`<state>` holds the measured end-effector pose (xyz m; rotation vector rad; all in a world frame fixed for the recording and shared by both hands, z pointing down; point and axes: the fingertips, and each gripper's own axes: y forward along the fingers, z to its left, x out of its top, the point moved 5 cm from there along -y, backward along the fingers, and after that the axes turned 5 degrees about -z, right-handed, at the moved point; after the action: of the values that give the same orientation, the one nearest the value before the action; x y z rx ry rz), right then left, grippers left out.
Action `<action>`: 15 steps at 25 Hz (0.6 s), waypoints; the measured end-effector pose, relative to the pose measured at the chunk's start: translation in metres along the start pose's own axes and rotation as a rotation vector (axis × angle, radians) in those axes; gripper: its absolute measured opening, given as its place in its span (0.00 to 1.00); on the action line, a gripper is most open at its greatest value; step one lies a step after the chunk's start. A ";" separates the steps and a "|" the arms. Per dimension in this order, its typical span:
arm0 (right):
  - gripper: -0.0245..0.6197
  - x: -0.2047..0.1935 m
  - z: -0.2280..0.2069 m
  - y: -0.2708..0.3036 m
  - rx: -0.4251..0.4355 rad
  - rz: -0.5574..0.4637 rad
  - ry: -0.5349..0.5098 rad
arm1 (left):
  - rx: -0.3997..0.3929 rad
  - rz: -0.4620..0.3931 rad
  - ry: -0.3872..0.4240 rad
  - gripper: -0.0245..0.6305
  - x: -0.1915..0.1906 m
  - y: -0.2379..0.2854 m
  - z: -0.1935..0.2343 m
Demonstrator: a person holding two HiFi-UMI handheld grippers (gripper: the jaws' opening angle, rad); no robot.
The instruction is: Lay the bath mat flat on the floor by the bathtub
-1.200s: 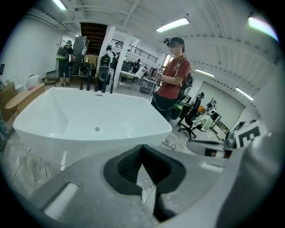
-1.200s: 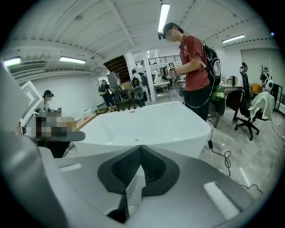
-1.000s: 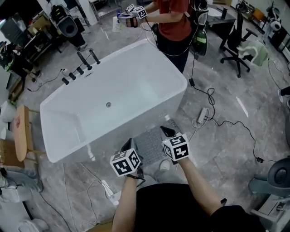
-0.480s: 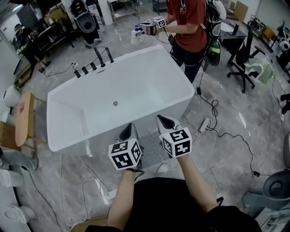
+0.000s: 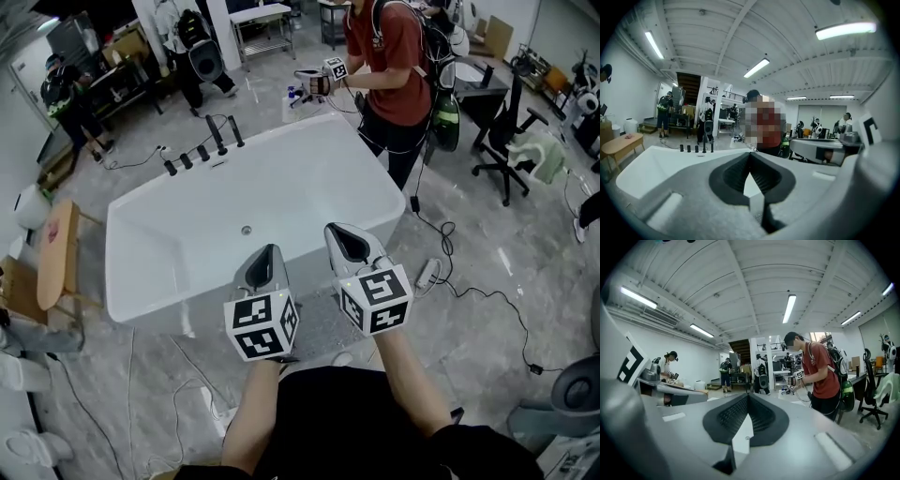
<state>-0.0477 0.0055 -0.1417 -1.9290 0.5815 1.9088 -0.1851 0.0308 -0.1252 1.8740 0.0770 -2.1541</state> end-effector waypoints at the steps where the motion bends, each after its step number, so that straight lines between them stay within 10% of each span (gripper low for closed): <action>1: 0.05 0.004 0.001 -0.002 0.004 -0.007 -0.004 | 0.002 -0.017 0.009 0.04 0.005 -0.001 -0.002; 15: 0.05 0.015 -0.006 -0.008 0.071 -0.033 -0.001 | -0.019 -0.063 0.044 0.04 0.024 0.004 -0.027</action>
<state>-0.0390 0.0084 -0.1572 -1.8822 0.6046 1.8435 -0.1607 0.0287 -0.1518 1.9338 0.1667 -2.1452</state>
